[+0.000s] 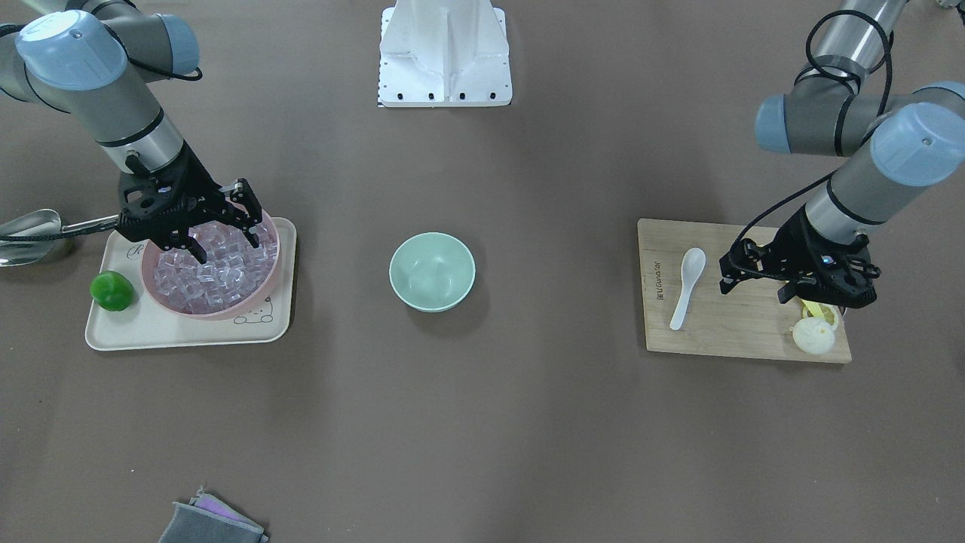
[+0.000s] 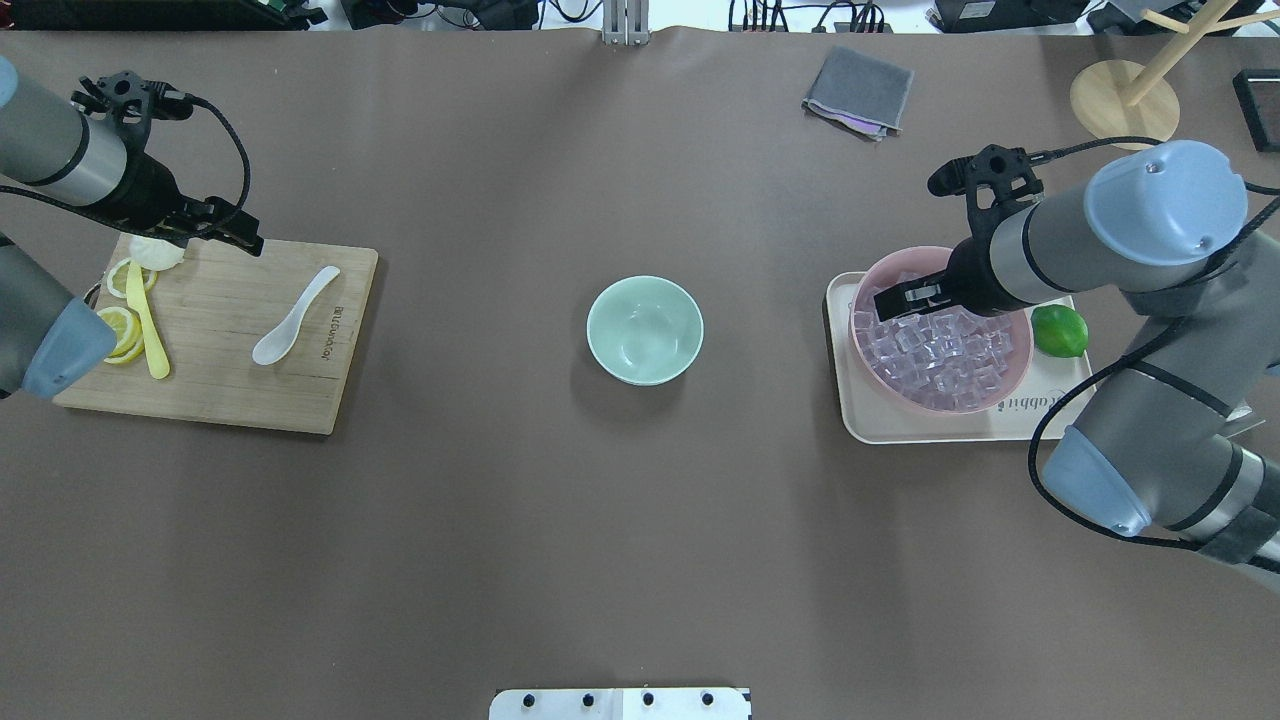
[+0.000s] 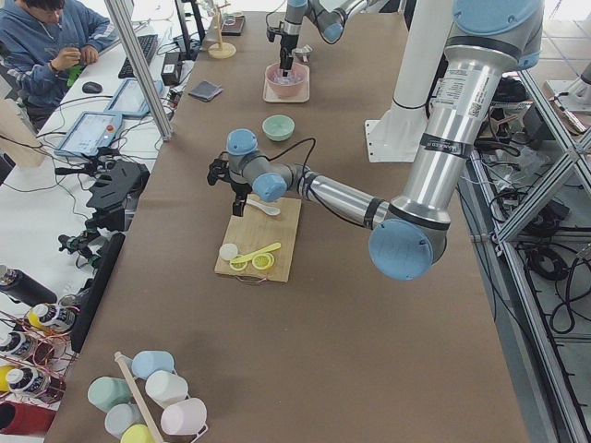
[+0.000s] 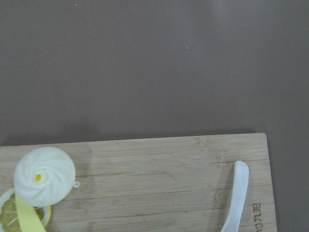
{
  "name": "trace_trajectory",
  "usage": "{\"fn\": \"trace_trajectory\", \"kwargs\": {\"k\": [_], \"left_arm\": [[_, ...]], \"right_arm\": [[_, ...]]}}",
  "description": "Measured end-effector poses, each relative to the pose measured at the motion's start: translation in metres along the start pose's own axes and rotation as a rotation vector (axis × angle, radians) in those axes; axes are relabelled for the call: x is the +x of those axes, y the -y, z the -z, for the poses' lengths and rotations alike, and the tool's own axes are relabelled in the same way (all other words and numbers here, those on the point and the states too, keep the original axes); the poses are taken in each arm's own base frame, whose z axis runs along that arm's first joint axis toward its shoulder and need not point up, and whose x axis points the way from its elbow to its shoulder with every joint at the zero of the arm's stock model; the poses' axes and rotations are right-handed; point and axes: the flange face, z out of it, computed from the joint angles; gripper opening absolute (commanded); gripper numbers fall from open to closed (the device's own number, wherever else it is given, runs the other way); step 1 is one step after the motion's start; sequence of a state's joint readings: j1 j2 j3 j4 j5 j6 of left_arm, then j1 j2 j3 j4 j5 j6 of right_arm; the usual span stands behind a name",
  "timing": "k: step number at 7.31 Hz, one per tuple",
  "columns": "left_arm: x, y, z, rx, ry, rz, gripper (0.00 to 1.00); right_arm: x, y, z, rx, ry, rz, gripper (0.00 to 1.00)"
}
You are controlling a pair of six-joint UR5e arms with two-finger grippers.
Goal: Put spoon and ice into bowl
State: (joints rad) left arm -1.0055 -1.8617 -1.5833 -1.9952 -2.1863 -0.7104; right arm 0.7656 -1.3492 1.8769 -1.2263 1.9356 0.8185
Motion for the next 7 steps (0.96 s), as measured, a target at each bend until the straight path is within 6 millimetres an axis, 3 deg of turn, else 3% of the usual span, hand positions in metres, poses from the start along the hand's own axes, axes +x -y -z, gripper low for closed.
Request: {"fn": "trace_trajectory", "kwargs": {"k": [3,7], "left_arm": [[-0.001,0.000,-0.004,-0.003,0.005,0.002,0.97],[-0.003,-0.002,-0.002,0.000,0.005,0.003,0.97]], "right_arm": [[0.008,-0.005,-0.025,-0.018,-0.043,0.052,0.76],[0.010,-0.005,-0.034,-0.032,-0.050,0.058,0.67]]}}
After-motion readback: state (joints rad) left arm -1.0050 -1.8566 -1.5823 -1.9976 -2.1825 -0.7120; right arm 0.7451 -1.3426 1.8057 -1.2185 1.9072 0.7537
